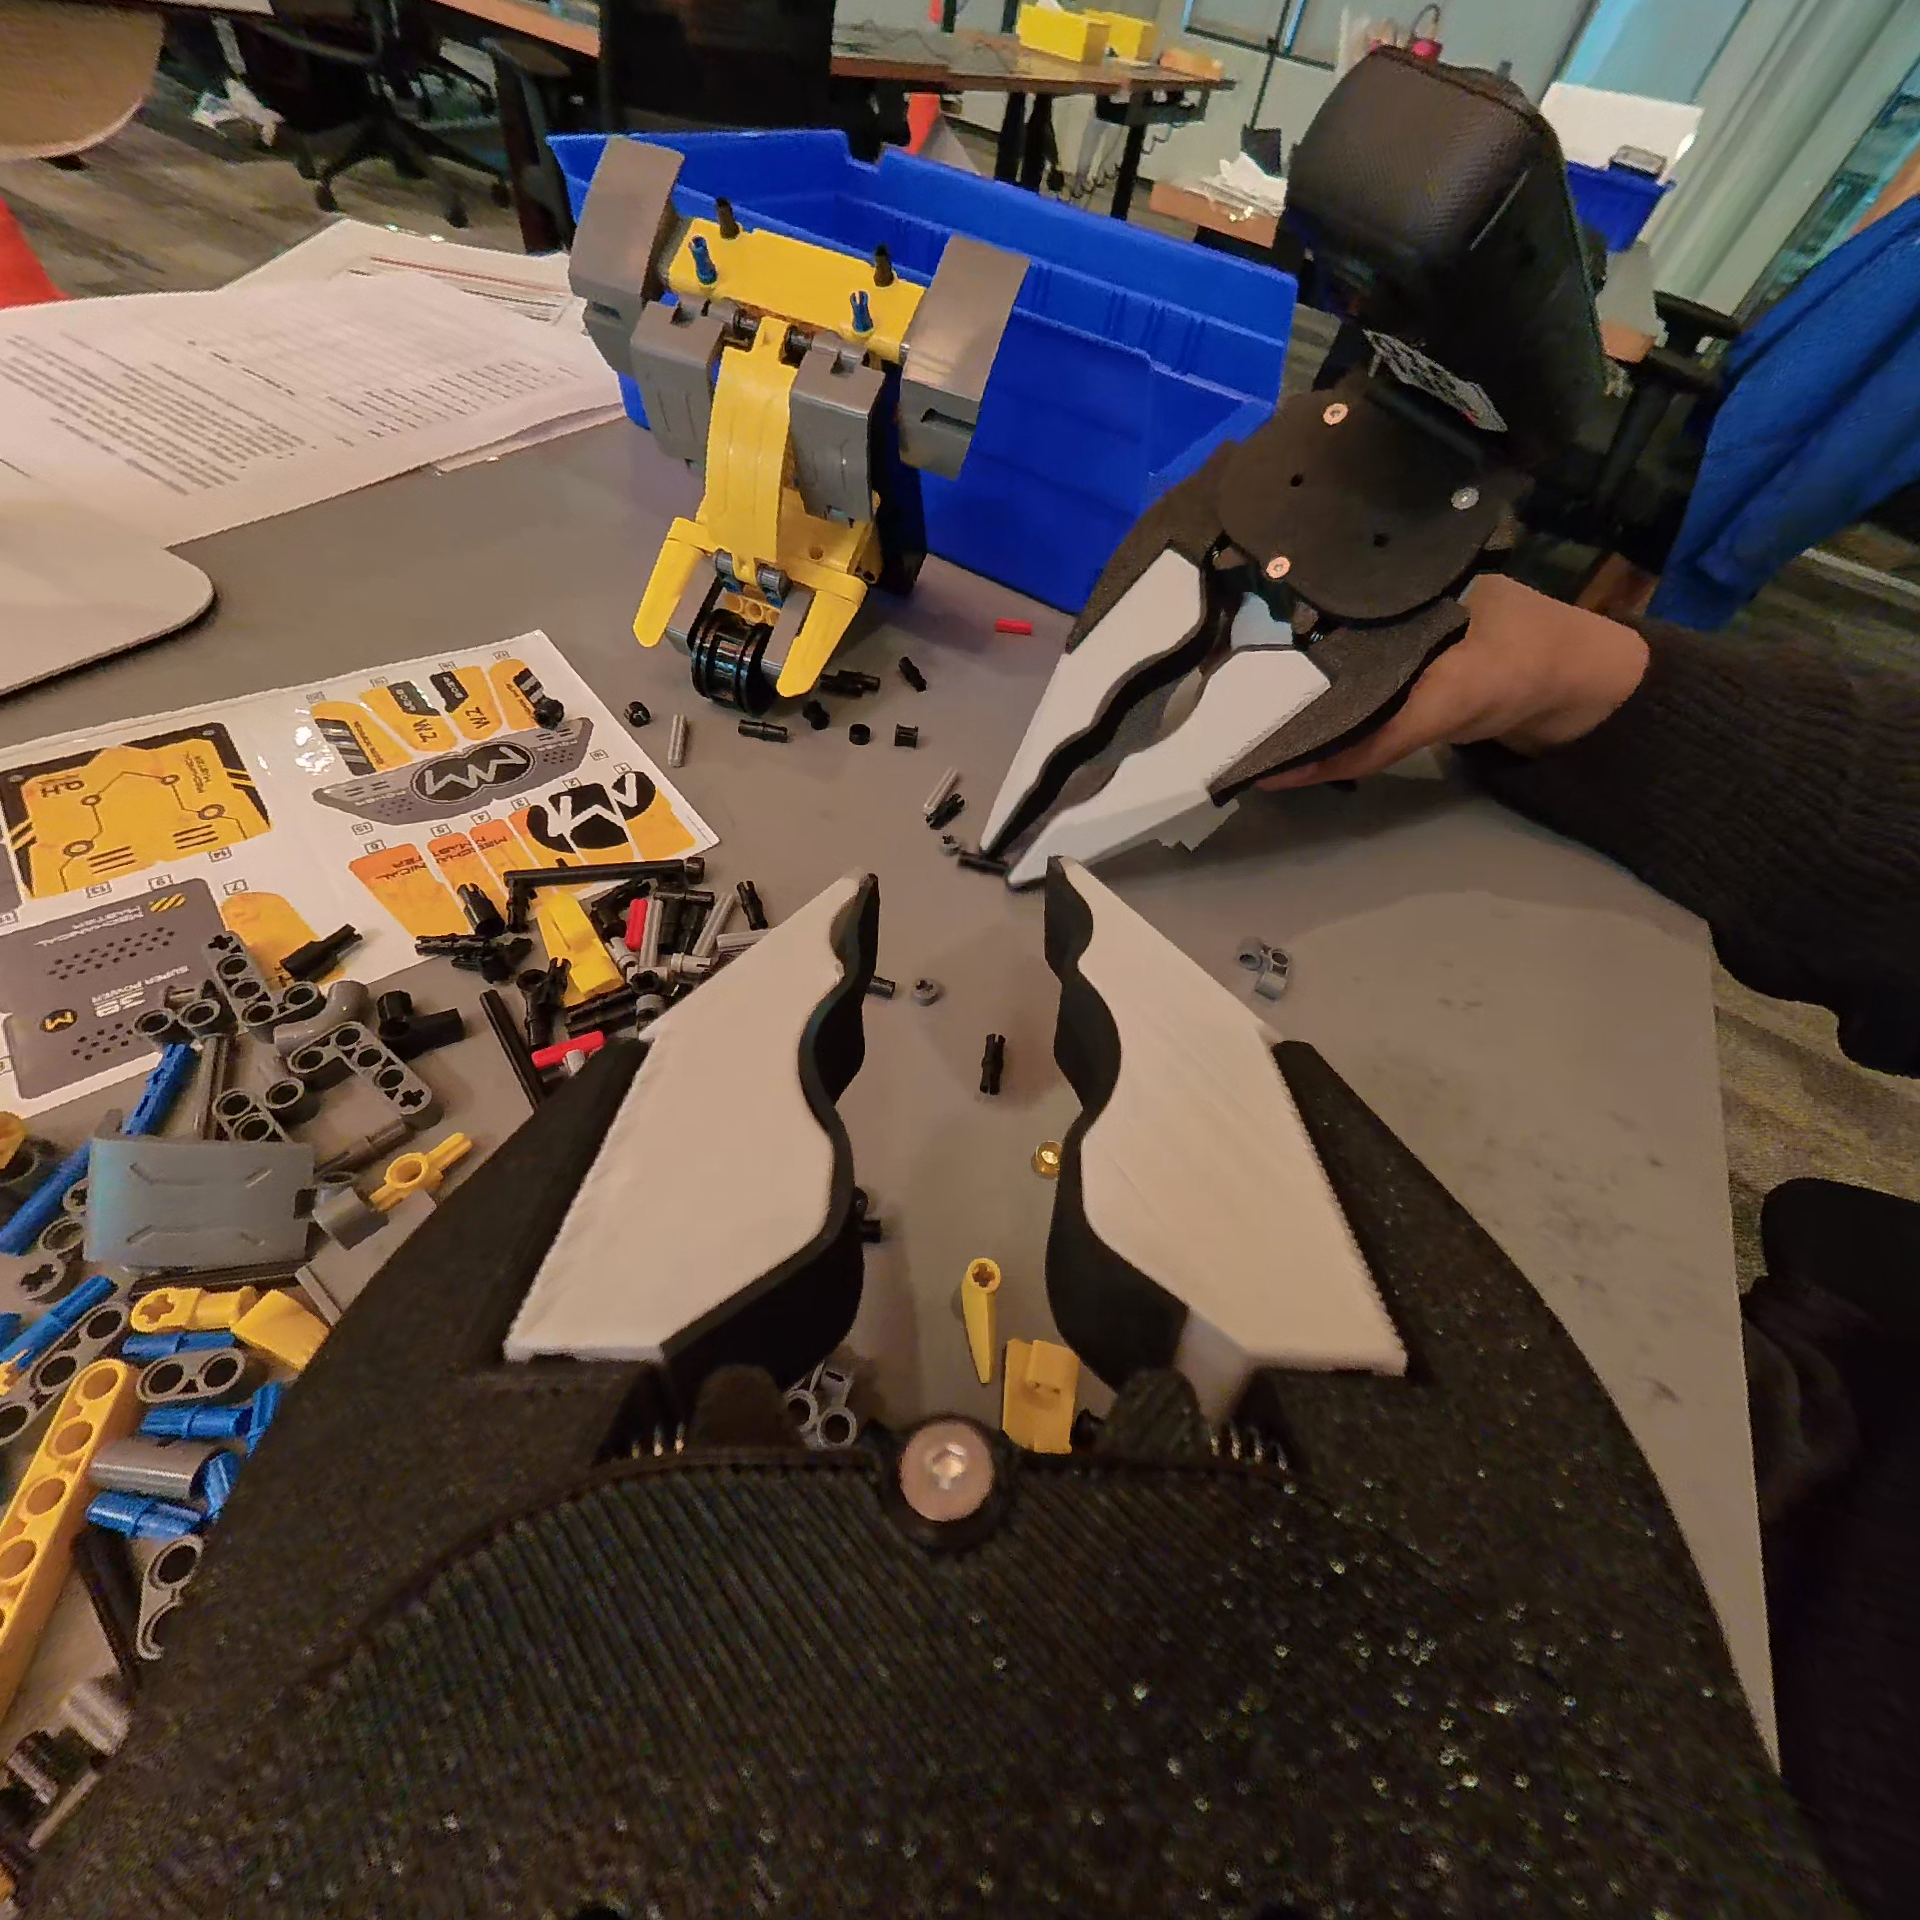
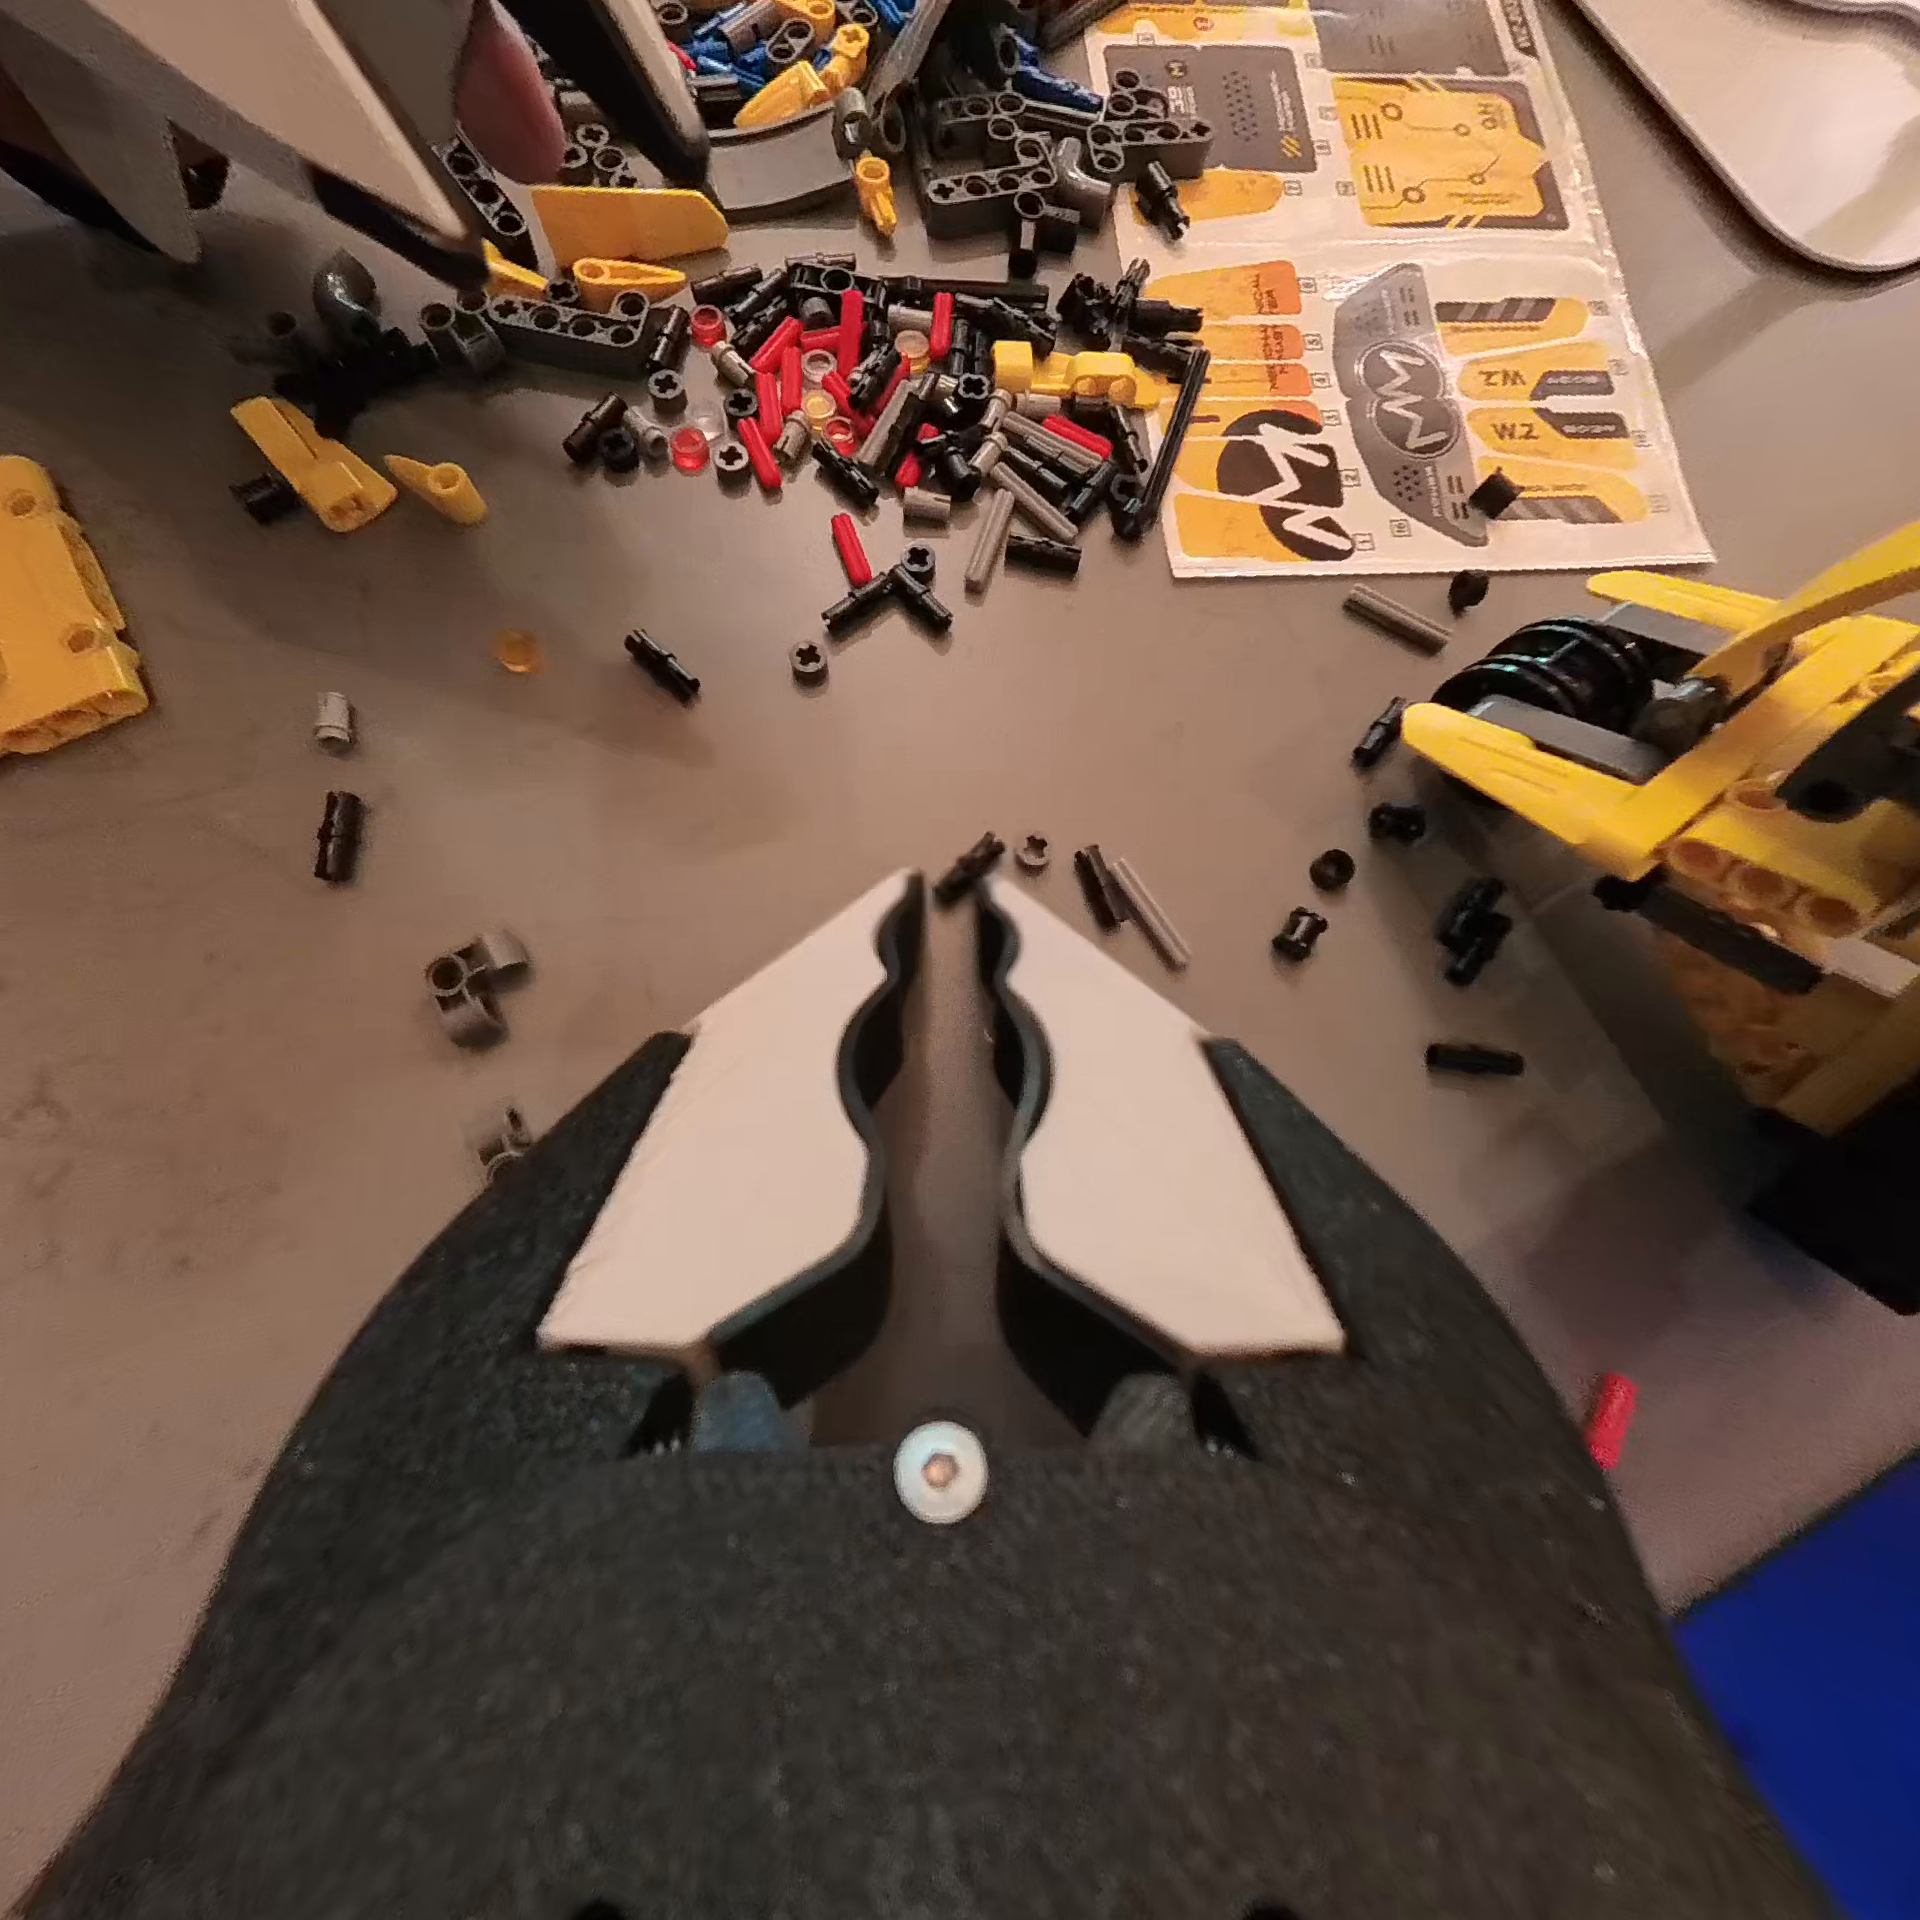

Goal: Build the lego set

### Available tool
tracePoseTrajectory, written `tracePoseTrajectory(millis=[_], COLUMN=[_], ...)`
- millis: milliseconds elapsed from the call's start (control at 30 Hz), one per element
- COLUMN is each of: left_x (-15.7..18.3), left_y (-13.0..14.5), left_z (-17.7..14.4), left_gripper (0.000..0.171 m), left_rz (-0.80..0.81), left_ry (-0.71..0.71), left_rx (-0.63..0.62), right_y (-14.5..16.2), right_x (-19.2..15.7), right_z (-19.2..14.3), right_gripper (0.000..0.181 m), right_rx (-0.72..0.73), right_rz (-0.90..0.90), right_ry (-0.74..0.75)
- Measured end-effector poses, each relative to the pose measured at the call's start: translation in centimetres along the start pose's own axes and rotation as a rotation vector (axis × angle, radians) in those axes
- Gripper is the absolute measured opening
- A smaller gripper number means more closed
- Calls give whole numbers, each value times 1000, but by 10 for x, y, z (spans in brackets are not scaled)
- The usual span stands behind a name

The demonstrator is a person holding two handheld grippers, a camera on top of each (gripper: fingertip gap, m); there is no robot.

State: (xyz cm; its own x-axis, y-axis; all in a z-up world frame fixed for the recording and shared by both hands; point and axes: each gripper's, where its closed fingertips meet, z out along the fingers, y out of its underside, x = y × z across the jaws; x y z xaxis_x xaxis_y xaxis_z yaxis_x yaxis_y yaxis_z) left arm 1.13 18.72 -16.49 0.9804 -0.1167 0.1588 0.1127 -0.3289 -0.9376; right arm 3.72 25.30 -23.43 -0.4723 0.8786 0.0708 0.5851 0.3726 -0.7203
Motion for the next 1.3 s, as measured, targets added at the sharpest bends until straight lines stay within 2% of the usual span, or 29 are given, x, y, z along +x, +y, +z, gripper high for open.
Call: tracePoseTrajectory(millis=[33, 200, 300, 433, 567, 733, 800, 1033, 1300], left_x=[0, 0, 6, 24, 35, 45, 44, 49, 52], left_y=[0, 0, 0, 5, 4, -6, -6, 0, 6], left_z=[0, 0, 0, 4, 6, 2, 1, 2, 5], left_gripper=[29, 30, 32, 48, 51, 41, 36, 36, 15], left_rz=[1, -7, -27, -114, -206, -326, -320, -346, -335], left_ry=[-2, 5, 42, 174, 243, 338, 340, 386, 392], left_rx=[-1, 1, 5, -31, -15, 27, 24, -4, -41], right_y=[0, -4, -17, -41, -57, -64, -67, -70, -70], right_x=[1, 0, -9, -29, -47, -52, -55, -63, -67], right_z=[0, -2, -9, -21, -31, -36, -39, -44, -44], right_gripper=[4, 3, 3, 3, 3, 3, 3, 3, 3], right_rx=[-2, 23, 103, 244, 336, 371, 397, 433, 433], right_rz=[-3, -24, -56, -187, -276, -279, -280, -310, -337], right_ry=[11, 26, -2, -20, -28, -31, -44, -65, -59])
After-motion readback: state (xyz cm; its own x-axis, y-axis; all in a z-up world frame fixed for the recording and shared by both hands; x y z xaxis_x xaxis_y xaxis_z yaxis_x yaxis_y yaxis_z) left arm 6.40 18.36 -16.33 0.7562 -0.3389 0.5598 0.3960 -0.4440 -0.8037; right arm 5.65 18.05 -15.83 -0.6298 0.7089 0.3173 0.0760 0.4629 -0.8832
